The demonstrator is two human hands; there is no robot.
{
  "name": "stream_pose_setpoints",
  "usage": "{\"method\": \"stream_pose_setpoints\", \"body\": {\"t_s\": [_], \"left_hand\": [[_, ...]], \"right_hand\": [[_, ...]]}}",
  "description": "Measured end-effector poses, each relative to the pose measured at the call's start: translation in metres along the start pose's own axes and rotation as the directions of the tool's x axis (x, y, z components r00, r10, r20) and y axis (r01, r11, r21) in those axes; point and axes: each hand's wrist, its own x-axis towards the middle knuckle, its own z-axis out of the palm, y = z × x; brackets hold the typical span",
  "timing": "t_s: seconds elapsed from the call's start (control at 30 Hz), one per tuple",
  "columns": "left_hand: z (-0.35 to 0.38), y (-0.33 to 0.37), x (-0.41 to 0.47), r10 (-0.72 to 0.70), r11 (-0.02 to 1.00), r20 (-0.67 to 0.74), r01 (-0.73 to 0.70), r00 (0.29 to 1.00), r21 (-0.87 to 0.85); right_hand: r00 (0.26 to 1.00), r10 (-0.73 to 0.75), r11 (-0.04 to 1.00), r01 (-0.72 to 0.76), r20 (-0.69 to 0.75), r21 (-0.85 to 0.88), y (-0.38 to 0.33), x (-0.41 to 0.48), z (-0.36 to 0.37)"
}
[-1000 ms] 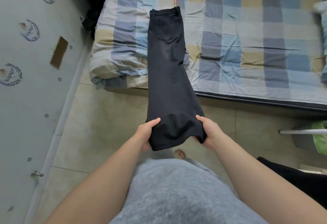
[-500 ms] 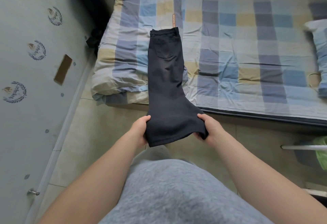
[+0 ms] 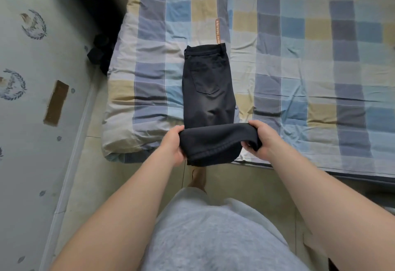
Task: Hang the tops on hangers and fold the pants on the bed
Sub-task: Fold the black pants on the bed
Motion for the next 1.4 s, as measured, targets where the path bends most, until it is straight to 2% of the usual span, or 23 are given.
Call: {"method": "stream_pose_setpoints", "body": {"t_s": [0.17, 0.33, 0.57, 0.67, 0.83, 1.07, 1.13, 1.27, 1.33, 1.4], "left_hand": [[0.042, 0.093, 0.075, -0.047, 0.999, 0.038, 0.047, 0.998, -0.014], [0.082, 0.170, 0.163, -0.035, 0.999, 0.059, 0.036, 0.998, -0.012], [0.137, 0.262, 0.281, 0.110, 0.991, 0.039, -0.113, 0.993, 0.079], [0.147, 0.277, 0.314, 0.124, 0.990, 0.077, -0.128, 0.989, 0.055], [0.135, 0.255, 0.344, 0.092, 0.990, 0.179, -0.110, 0.980, 0.089], [0.121, 0.184, 0.327, 0.061, 0.988, 0.175, -0.084, 0.983, 0.127], [0.117, 0.160, 0.318, 0.076, 0.971, 0.154, -0.108, 0.985, 0.214], [0.105, 0.107, 0.302, 0.169, 0.886, 0.069, -0.182, 0.983, 0.426], [0.095, 0.082, 0.296, 0.278, 0.840, 0.023, -0.255, 0.960, 0.479], [0.078, 0.052, 0.288, 0.422, 0.731, -0.004, -0.338, 0.906, 0.593]], "right_hand": [[0.996, -0.061, 0.996, 0.057, -0.068, -0.061, -0.078, 0.074, 0.059], [0.990, -0.106, 0.985, 0.091, -0.093, -0.149, -0.146, 0.162, 0.105], [0.981, -0.194, 0.961, 0.184, -0.031, -0.205, -0.231, 0.282, 0.161], [0.986, -0.163, 0.967, 0.166, 0.028, -0.194, -0.252, 0.321, 0.172], [0.958, -0.046, 0.995, 0.069, 0.283, -0.069, -0.246, 0.361, 0.153], [0.946, 0.041, 0.999, -0.031, 0.323, -0.036, -0.200, 0.356, 0.114], [0.947, 0.059, 0.998, -0.051, 0.315, -0.035, -0.184, 0.350, 0.100], [0.961, 0.085, 0.996, -0.080, 0.265, -0.027, -0.144, 0.340, 0.071], [0.965, 0.100, 0.995, -0.091, 0.241, -0.051, -0.120, 0.334, 0.055], [0.972, 0.118, 0.991, -0.101, 0.205, -0.093, -0.092, 0.329, 0.039]]}}
